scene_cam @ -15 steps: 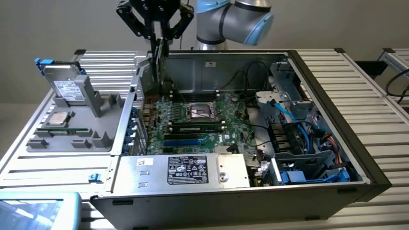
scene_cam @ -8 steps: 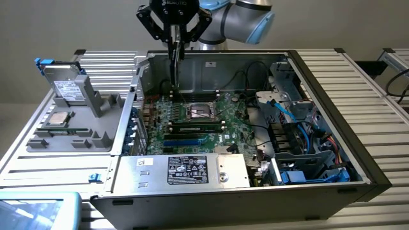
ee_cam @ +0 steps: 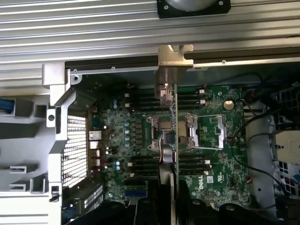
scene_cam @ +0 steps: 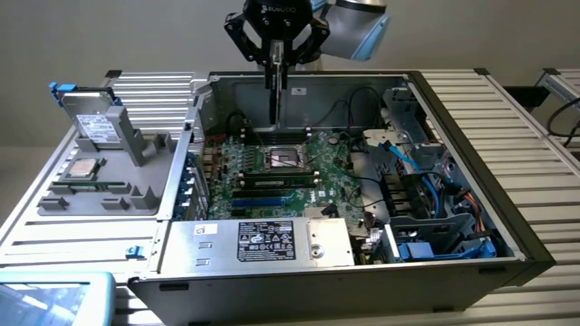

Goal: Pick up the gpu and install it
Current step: 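Pick up the gpu and move the gpu toward the slot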

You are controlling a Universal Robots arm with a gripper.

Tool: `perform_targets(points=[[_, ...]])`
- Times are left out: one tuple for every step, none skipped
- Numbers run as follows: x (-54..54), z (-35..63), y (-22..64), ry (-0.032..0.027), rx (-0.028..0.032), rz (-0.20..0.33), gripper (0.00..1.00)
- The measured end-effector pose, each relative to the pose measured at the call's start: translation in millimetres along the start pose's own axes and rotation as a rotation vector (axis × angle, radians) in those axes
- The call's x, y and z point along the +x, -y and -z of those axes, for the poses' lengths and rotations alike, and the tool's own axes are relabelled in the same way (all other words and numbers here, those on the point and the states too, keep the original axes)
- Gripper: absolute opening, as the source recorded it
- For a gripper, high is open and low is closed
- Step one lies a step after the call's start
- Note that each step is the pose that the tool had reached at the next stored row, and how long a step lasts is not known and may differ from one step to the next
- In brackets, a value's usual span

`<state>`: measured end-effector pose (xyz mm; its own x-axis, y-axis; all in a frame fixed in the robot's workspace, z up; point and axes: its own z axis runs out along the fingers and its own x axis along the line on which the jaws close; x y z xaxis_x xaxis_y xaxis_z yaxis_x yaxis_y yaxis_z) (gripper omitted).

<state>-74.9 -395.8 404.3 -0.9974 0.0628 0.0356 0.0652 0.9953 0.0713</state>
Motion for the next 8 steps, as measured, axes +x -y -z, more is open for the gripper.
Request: perform_targets(points=[[-3.5,-1.0,-0.1,0.0004,0.0010,0.000,0.28],[-7.5,-2.0,-0.3,0.0006,0.0020,0.000,0.28],[-11.9,-3.2,-0.6,0.0008,0.0029,0.000,0.28],[-16.6,-4.3,-0.9,0.0008,0.0040,0.000,0.28],[-21.1,-5.3,-1.1,0.0009,0.0049,0.000,0.28],[-25.0,-6.1,-1.3,0.0012,0.0058,0.000,0.28],[-28.6,-6.8,-1.5,0.0017,0.0069,0.000,0.28],[-32.0,-7.3,-1.7,0.0021,0.0081,0.000,0.28]])
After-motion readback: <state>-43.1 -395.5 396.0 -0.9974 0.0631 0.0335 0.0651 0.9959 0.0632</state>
